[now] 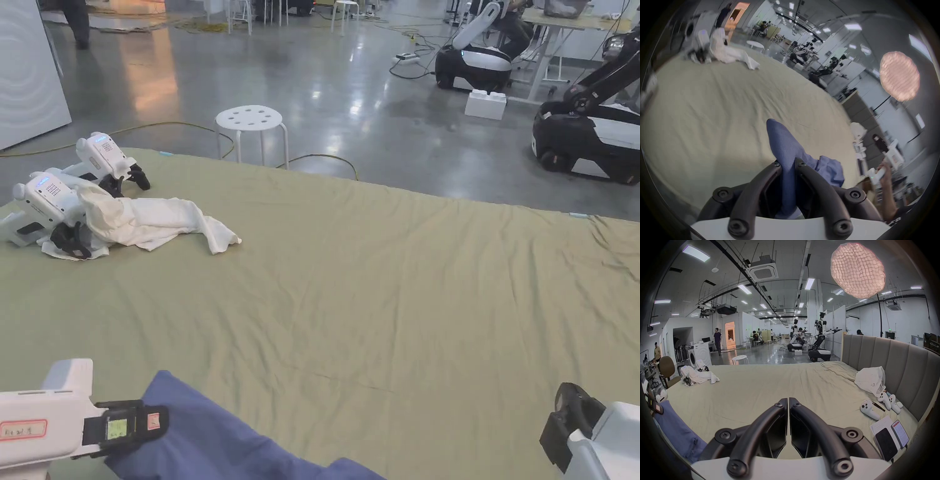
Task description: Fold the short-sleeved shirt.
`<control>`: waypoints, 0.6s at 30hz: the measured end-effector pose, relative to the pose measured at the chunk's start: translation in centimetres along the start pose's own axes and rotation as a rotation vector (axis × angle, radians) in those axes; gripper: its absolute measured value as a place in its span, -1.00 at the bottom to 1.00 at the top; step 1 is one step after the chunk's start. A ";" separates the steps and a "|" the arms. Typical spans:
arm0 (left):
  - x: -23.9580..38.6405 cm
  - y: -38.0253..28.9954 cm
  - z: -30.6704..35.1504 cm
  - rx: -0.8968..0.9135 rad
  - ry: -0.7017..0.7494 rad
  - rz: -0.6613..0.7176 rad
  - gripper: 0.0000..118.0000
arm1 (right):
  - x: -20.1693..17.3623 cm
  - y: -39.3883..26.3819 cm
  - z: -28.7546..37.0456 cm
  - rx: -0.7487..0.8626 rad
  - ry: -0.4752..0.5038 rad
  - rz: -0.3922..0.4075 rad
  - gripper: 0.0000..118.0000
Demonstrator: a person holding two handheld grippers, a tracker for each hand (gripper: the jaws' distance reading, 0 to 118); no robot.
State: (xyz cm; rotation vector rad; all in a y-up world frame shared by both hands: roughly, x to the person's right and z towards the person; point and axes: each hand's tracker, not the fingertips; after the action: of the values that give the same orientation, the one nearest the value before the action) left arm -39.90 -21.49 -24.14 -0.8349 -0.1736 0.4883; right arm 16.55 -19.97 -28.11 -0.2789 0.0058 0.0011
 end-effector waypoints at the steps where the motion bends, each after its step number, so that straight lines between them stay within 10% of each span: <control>1: 0.6 0.5 0.4 -0.005 0.046 -0.042 -0.86 | 0.0 0.0 -0.1 0.000 0.002 0.001 -1.00; 18: 18.5 -4.5 -4.1 -0.123 -0.037 -0.330 -0.86 | 0.4 -0.9 -0.4 -0.022 0.005 -0.020 -1.00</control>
State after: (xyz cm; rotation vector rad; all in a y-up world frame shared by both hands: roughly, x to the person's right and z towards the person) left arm -20.79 -17.93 -24.26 -0.8970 -0.3718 0.1843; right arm 16.91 -20.97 -28.26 -0.3010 0.0078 -0.0195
